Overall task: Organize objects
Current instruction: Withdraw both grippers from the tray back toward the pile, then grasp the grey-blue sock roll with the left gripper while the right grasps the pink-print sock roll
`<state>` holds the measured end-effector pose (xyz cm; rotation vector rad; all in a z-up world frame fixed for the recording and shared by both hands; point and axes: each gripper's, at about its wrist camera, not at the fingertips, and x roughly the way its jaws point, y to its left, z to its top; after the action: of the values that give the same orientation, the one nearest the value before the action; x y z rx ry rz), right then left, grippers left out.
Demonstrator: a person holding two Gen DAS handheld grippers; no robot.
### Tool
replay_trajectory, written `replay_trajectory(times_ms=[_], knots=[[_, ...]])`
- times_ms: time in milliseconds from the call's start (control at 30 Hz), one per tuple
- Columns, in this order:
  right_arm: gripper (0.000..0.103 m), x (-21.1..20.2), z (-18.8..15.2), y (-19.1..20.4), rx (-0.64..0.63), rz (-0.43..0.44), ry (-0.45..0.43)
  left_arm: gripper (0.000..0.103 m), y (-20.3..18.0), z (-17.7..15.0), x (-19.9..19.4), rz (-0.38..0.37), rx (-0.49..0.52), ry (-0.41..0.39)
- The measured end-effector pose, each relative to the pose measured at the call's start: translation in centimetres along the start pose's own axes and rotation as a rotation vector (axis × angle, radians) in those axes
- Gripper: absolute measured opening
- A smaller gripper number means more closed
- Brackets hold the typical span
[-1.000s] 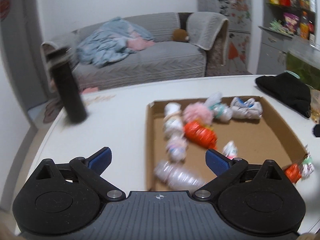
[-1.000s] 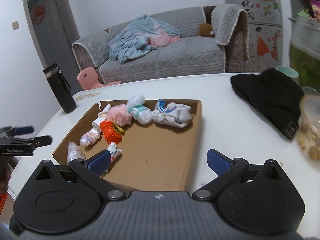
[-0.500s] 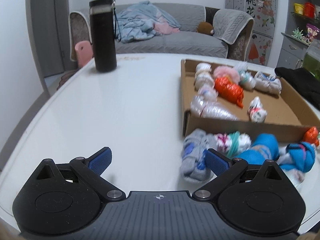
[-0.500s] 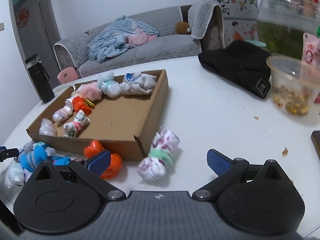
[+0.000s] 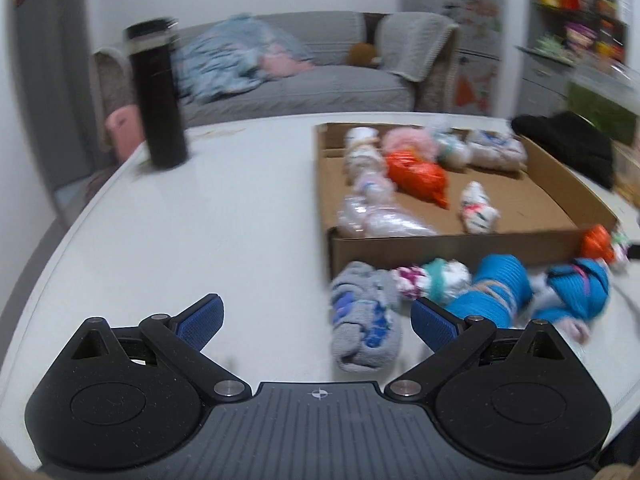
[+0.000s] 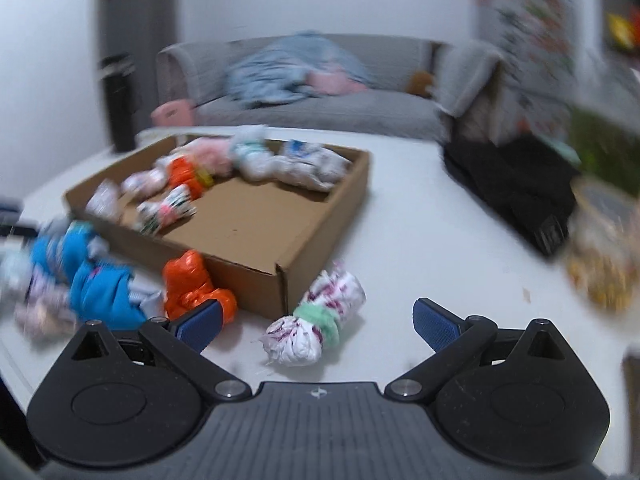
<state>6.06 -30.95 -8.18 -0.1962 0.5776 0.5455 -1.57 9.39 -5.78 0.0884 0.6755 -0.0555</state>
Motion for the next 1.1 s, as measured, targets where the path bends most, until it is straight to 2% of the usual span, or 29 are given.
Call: replay_trajectory(times_ms=[100, 200, 467, 533, 633, 867, 1100], knots=[[0.101, -0.1, 0.6, -0.6, -0.114, 0.052, -0.011, 0.101, -0.4, 0.0, 0.7, -0.034, 0.052, 0.017], [0.101, 0.5, 0.9, -1.0, -0.214, 0.112, 0.008, 0.100, -0.4, 0.0, 1.7, -0.056, 0.033, 0.049], [0.094, 2.5, 1.4, -0.8, -0.414, 0.185, 0.072, 0.095, 0.4, 0.2, 3.9, -0.099, -0.016, 0.105], [0.091, 3.0, 1.4, -0.9, -0.430, 0.201, 0.094, 0.089, 0.6, 0.3, 4.3, -0.119, -0.017, 0.118], [0.086, 3.7, 1.3, -1.1, -0.431, 0.222, 0.110, 0.087, 0.5, 0.3, 4.6, -0.114, 0.008, 0.120], [0.063, 3.2, 1.1, -1.1, -0.397, 0.257, 0.115, 0.072, 0.1, 0.3, 4.3, -0.123, 0.037, 0.107], [0.062, 2.4, 0.7, -0.7, -0.353, 0.246, 0.127, 0.047, 0.0, 0.2, 3.7, -0.144, 0.025, 0.098]])
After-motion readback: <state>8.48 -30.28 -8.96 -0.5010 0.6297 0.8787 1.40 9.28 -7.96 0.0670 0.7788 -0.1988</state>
